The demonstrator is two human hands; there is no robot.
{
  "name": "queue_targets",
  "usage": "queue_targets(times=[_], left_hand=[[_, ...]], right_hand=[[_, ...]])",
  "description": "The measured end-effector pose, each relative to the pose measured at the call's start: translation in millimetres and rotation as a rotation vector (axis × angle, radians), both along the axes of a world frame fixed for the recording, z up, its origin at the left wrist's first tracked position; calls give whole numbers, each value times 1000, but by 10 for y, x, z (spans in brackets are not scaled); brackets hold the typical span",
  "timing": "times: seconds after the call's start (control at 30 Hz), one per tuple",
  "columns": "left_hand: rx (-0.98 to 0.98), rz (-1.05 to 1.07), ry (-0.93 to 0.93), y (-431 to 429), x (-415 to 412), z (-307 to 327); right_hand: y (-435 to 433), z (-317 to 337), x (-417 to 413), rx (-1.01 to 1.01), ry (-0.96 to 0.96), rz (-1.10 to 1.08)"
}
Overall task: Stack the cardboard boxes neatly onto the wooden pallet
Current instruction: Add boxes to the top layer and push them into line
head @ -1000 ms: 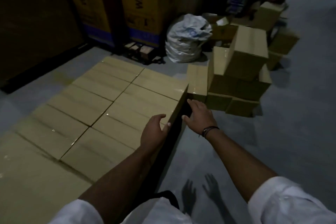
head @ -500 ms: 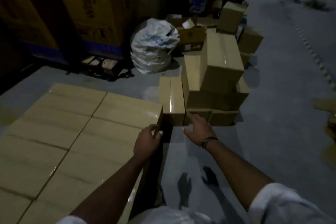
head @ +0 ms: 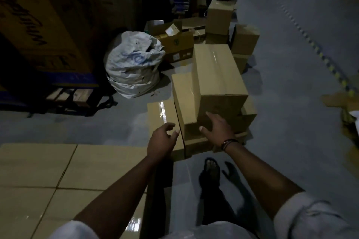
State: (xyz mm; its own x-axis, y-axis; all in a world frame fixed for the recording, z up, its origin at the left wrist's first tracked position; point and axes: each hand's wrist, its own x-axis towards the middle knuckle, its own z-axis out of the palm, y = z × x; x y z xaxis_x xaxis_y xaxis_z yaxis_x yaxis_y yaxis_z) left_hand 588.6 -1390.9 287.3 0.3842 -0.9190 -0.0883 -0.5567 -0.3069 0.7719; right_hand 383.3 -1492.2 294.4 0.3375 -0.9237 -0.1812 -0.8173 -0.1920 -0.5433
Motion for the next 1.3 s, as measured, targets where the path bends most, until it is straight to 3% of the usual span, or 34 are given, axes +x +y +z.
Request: queue_targets(times=[0.33, 0.6, 0.83, 1.07, 1.3], left_hand=[[110, -44, -45, -2612, -498, 27], [216, -12, -150, -3953, -496, -162], [345, -87, -163, -4581, -407, -335], [450, -159, -46, -4979, -461, -379], [374, -78, -47, -4896, -491, -317]], right_hand=[[-2856, -114, -590, -33, 0, -97], [-4235, -402, -596, 26, 108, -82], [-4703, -670, -467, 116, 89, -84], [-4842, -840, -483, 123, 78, -77], [-4631, -639, -430, 10, 89, -112]])
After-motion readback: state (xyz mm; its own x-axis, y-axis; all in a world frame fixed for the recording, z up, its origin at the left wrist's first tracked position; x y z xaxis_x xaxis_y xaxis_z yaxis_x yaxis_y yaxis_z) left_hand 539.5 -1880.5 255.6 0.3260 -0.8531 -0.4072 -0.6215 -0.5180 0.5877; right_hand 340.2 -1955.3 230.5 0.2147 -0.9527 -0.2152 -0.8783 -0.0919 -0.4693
